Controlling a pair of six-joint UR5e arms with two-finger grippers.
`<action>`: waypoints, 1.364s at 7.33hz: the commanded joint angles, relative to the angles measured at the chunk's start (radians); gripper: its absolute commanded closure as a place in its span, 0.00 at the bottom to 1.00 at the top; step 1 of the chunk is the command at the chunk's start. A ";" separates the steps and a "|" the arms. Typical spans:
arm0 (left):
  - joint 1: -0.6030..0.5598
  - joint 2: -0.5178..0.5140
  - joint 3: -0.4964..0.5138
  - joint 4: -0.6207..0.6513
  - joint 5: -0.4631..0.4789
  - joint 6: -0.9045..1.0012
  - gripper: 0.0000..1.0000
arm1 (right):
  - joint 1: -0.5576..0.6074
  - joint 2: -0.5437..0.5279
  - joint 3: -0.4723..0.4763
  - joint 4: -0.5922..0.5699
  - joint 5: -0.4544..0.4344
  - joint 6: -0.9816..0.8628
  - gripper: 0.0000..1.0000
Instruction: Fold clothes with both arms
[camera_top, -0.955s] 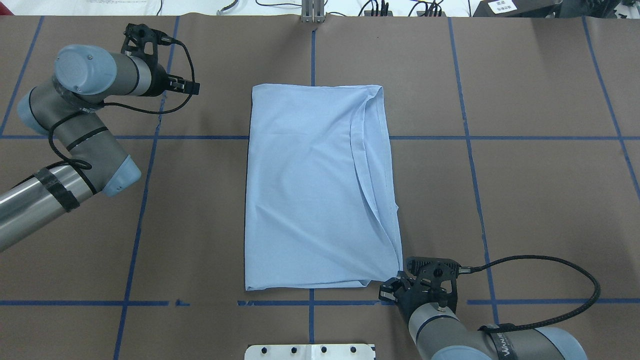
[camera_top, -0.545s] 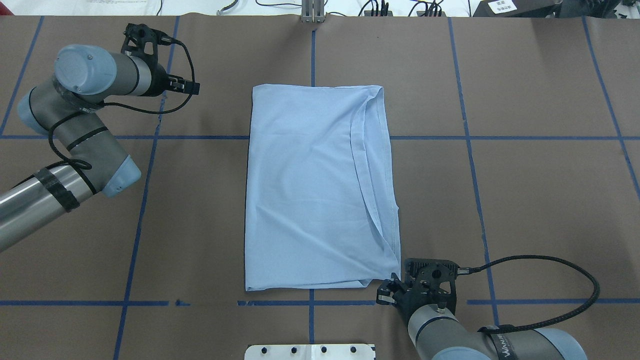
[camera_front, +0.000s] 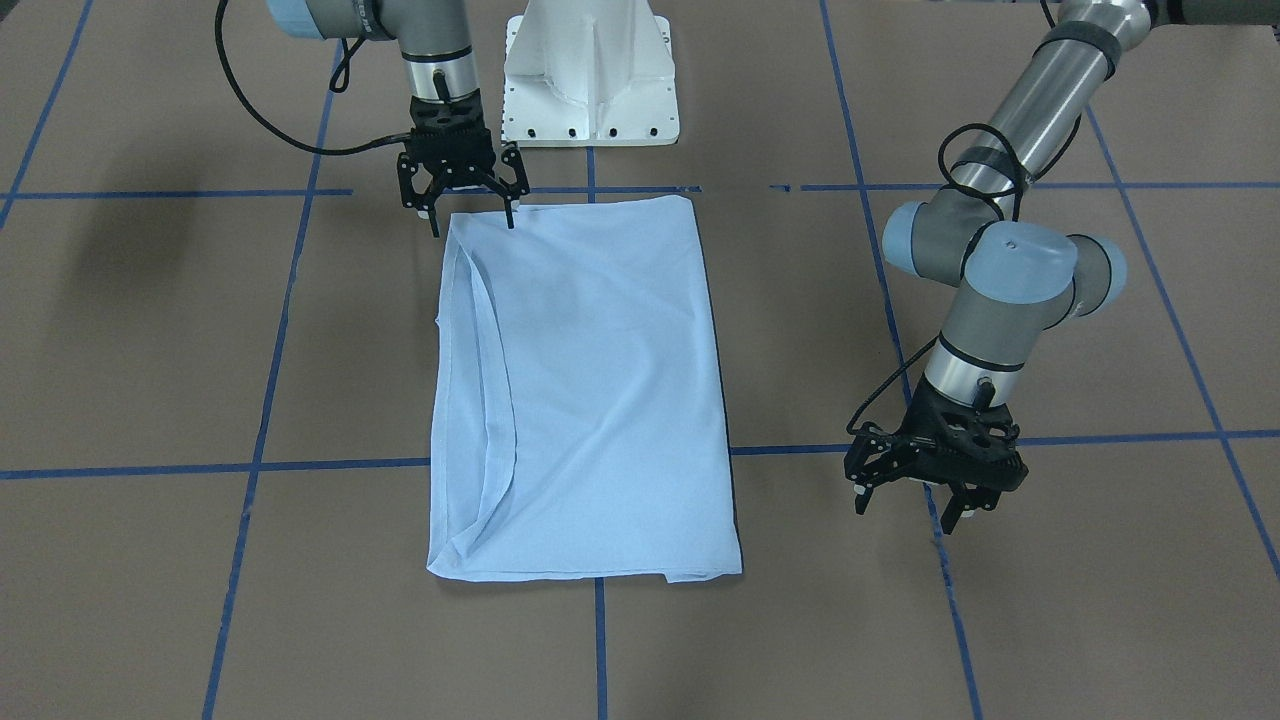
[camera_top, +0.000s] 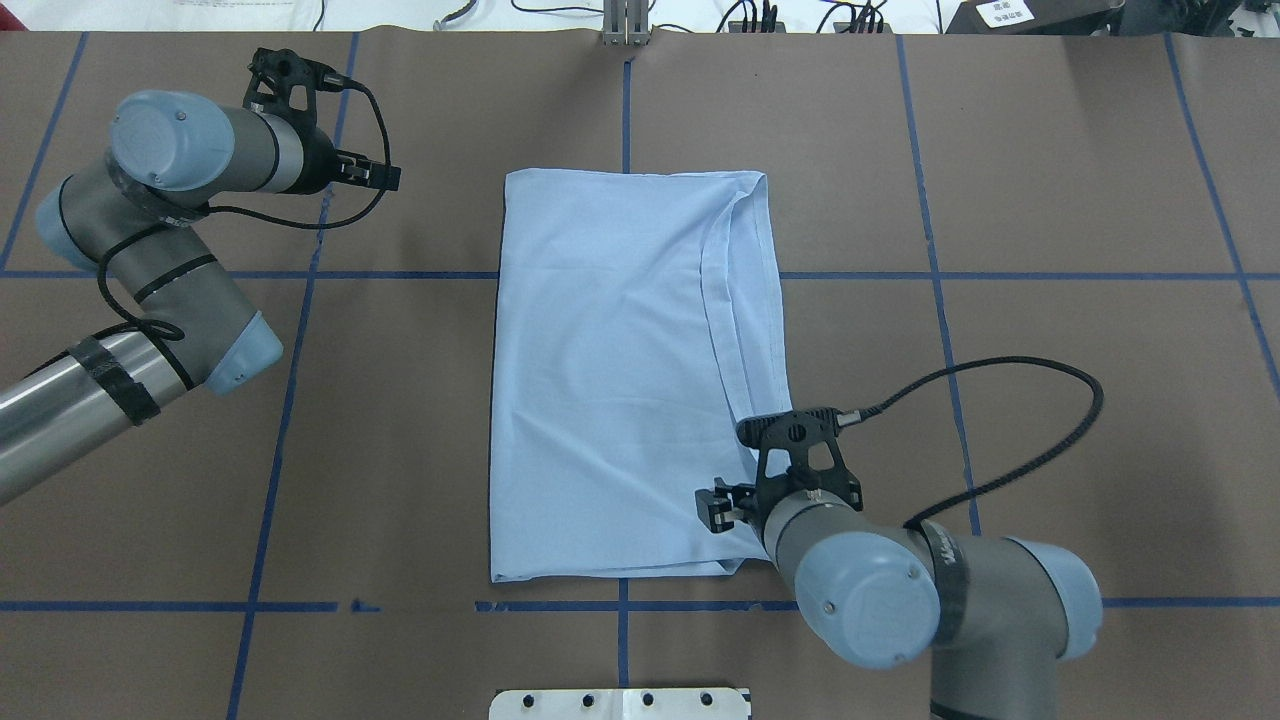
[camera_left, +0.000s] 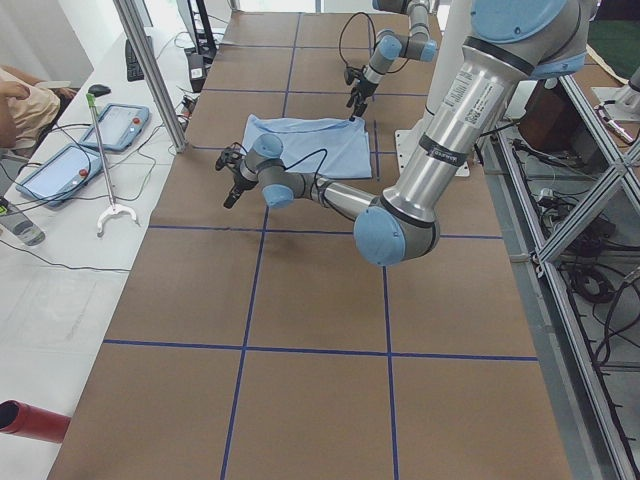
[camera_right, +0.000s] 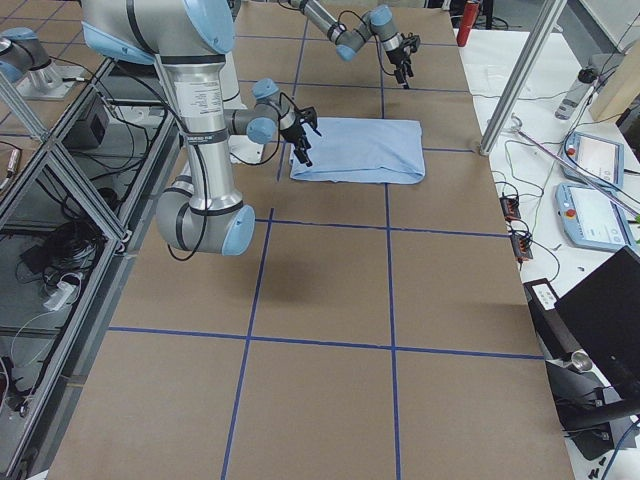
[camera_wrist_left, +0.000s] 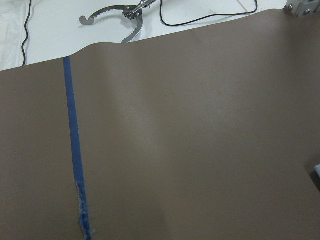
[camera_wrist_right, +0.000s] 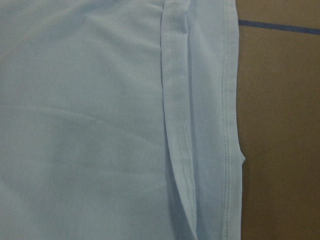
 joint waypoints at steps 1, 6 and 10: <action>0.000 -0.002 0.001 0.000 0.000 0.000 0.00 | 0.064 0.067 -0.092 -0.005 0.076 -0.089 0.00; 0.003 0.000 0.001 -0.001 0.000 -0.002 0.00 | 0.064 0.065 -0.091 -0.169 0.082 -0.097 0.00; 0.009 0.000 -0.002 -0.001 0.000 -0.015 0.00 | 0.070 0.064 -0.089 -0.239 0.080 -0.097 0.00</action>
